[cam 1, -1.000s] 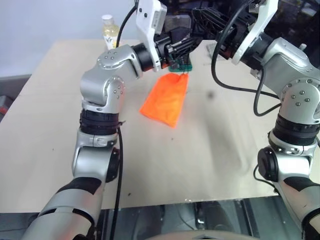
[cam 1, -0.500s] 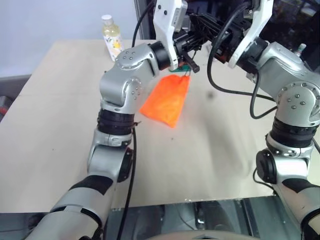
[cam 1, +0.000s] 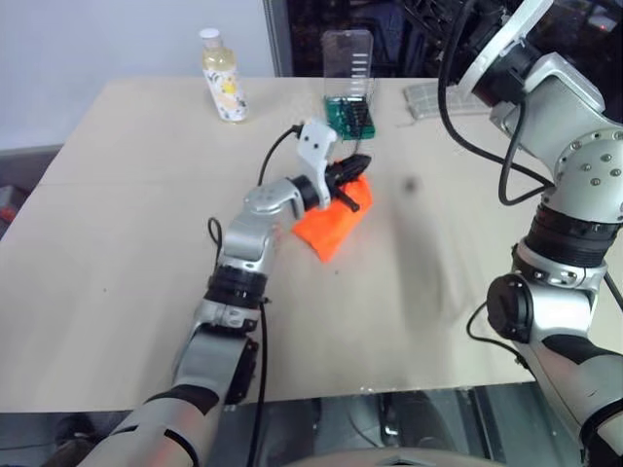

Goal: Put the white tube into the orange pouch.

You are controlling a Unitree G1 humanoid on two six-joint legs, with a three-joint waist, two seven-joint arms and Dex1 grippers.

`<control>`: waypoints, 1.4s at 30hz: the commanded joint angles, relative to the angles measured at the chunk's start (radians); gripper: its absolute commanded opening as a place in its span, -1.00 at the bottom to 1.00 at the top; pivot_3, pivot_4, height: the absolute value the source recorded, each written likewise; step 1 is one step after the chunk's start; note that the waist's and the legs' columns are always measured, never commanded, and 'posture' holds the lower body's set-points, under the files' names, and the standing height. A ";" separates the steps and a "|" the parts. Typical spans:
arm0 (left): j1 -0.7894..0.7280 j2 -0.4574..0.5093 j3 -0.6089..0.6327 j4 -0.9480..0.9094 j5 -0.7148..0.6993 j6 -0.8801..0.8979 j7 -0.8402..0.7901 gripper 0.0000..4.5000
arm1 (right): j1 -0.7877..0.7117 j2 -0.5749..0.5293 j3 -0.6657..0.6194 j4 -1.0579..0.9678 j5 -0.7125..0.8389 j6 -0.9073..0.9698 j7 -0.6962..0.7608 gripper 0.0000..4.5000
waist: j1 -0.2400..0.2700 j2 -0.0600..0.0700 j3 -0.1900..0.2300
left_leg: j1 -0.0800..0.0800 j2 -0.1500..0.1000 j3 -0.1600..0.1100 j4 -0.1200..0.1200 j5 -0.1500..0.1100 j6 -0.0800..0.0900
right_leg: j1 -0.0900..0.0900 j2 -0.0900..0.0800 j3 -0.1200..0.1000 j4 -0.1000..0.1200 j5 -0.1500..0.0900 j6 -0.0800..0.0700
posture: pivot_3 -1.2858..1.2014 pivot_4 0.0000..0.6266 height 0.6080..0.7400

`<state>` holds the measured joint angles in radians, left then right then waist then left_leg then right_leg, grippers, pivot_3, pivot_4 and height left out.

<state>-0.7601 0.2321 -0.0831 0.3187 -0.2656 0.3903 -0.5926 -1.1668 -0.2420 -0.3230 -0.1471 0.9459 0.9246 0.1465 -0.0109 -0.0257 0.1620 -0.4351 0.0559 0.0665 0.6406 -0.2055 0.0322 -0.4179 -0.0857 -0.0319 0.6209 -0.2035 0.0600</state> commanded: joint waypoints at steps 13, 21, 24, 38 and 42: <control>-0.020 -0.028 0.045 -0.078 -0.065 0.018 -0.068 -0.45 | 0.184 -0.164 0.144 -0.172 -0.079 -0.038 0.076 -1.00 | 0.000 -0.001 0.000 | 0.000 0.000 0.000 0.000 0.000 0.000 | 0.000 0.000 0.000 0.000 0.000 0.000 | 0.03 -0.52 1.00; 0.033 0.134 -0.125 -0.215 0.031 -0.015 -0.289 0.29 | 0.511 -0.199 0.184 -0.314 -0.142 -0.040 0.085 -1.00 | 0.002 -0.001 0.000 | 0.000 0.000 0.001 0.000 0.000 0.000 | 0.000 0.000 0.000 -0.001 0.000 0.000 | 0.03 -0.52 1.00; 0.114 0.235 -0.084 -0.329 -0.028 0.045 -0.357 0.29 | 0.630 -0.273 0.227 -0.373 -0.201 -0.062 0.139 -1.00 | -0.005 0.000 0.000 | 0.001 0.001 0.001 0.000 0.000 0.000 | 0.000 0.000 0.001 0.000 0.000 0.000 | 0.03 -0.52 1.00; 0.711 0.362 0.354 -0.657 -0.244 0.053 -0.273 0.32 | 1.330 -0.518 0.080 -0.507 -0.456 -0.421 0.450 0.98 | 0.010 -0.001 -0.001 | 0.003 0.001 0.001 0.000 0.000 0.000 | 0.001 -0.001 0.001 -0.003 -0.003 -0.004 | 0.03 -0.52 1.00; 0.868 0.421 0.481 -0.683 -0.290 0.073 -0.292 0.32 | 1.508 -0.530 -0.088 -0.532 -0.446 -0.472 0.538 0.98 | 0.010 -0.002 -0.001 | 0.005 0.002 0.001 0.002 -0.001 -0.001 | 0.003 -0.001 0.001 -0.003 -0.005 0.000 | 0.03 -0.52 1.00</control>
<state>0.0895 0.6287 0.3298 -0.3085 -0.5184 0.4579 -0.8727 0.3226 -0.7603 -0.3295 -0.6314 0.4913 0.4918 0.6484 -0.0009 -0.0274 0.1605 -0.4303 0.0583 0.0674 0.6429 -0.2082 0.0280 -0.4157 -0.0873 -0.0308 0.6182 -0.2089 0.0599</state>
